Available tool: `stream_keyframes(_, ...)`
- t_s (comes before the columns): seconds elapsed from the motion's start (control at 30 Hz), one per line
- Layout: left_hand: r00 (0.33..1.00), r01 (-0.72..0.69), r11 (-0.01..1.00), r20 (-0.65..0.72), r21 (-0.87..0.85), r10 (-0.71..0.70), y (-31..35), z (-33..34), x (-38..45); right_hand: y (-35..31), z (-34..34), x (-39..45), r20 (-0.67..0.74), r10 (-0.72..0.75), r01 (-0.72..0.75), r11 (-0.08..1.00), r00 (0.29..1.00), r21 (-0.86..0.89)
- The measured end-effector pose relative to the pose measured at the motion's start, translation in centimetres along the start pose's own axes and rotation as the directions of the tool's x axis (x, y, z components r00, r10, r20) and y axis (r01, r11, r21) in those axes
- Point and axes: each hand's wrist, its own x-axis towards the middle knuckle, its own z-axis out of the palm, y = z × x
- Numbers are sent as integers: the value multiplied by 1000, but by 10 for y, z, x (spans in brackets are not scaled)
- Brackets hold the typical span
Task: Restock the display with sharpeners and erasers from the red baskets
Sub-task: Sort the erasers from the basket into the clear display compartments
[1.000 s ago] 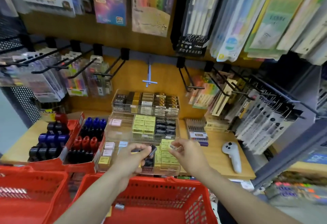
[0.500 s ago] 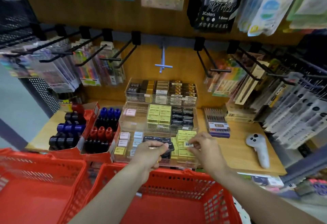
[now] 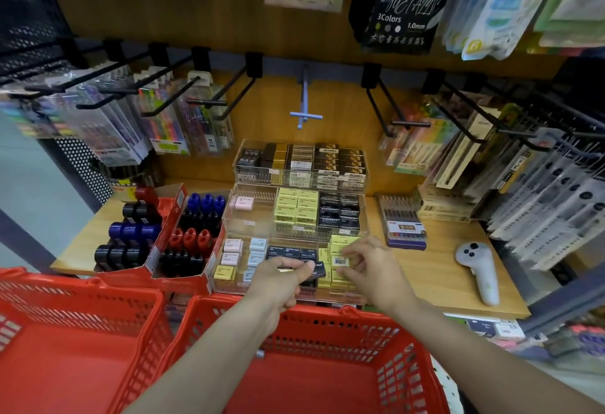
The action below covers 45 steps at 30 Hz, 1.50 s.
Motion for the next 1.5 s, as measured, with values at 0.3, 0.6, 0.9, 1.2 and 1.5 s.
stream_keyframes(0.3,994,-99,994,58,34,97,5,28,-8,-14,-34,-16,216,-18,-33,972,976,234)
stream_keyframes(0.6,908,-379,677,112,631,404,7,37,22,22,-29,-14,255,451,-441,378,856,814)
stream_keyframes(0.9,837,-456,570,113,683,535,-3,52,35,23,-22,-2,63,437,-436,855,897,281)
stream_keyframes(1.2,796,-538,508,209,672,568,-5,44,36,12,-7,-8,20,172,-173,979,985,112)
stream_keyframes(1.5,928,-342,870,270,355,255,6,37,30,14,-16,-7,-101,54,-44,994,993,97)
